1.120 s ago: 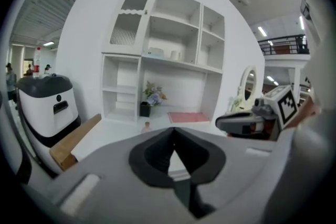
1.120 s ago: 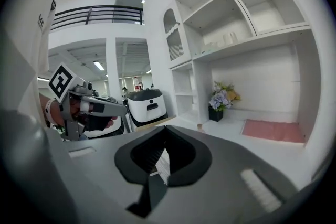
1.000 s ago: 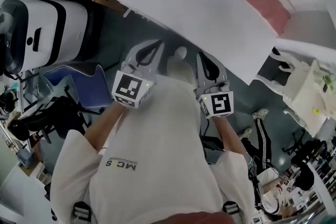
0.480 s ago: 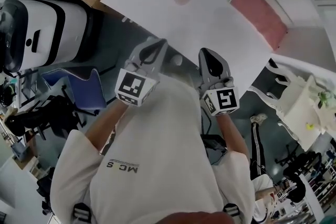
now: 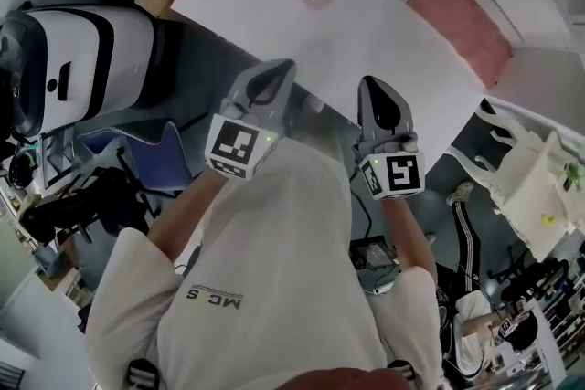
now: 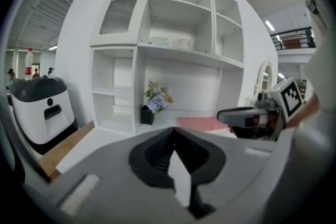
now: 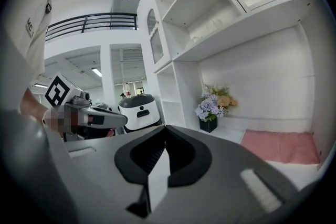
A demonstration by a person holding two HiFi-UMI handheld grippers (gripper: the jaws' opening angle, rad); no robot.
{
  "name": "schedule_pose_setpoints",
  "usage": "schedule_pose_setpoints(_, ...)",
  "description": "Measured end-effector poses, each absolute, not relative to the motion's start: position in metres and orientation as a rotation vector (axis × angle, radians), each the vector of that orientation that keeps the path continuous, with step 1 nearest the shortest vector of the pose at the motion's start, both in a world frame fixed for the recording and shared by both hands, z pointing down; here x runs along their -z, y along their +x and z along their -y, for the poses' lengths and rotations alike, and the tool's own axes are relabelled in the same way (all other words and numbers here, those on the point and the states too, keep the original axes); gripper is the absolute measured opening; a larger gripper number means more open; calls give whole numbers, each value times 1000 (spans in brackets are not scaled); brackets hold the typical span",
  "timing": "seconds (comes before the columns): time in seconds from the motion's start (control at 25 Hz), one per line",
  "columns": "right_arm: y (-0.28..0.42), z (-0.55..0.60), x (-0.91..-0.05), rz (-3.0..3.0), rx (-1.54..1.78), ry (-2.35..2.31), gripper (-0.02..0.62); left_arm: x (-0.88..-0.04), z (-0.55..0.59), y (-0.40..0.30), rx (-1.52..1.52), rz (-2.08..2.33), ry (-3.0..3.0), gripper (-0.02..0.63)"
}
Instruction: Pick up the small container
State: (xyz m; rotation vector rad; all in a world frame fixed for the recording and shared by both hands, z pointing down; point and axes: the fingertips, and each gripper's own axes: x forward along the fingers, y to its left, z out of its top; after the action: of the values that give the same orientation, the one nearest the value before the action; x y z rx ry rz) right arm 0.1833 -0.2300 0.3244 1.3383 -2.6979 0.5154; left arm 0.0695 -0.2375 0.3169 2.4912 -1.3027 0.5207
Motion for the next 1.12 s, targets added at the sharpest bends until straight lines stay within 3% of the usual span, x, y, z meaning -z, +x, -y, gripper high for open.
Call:
schedule_pose_setpoints(0.48,85,117,-368,2580,-475,1359,-2,-379,154,-24,-469,1316,2447,0)
schedule_pose_setpoints(1.12,31,150,-408,2515,-376,1378,-2,-461,187,-59,-516,1224,2486,121)
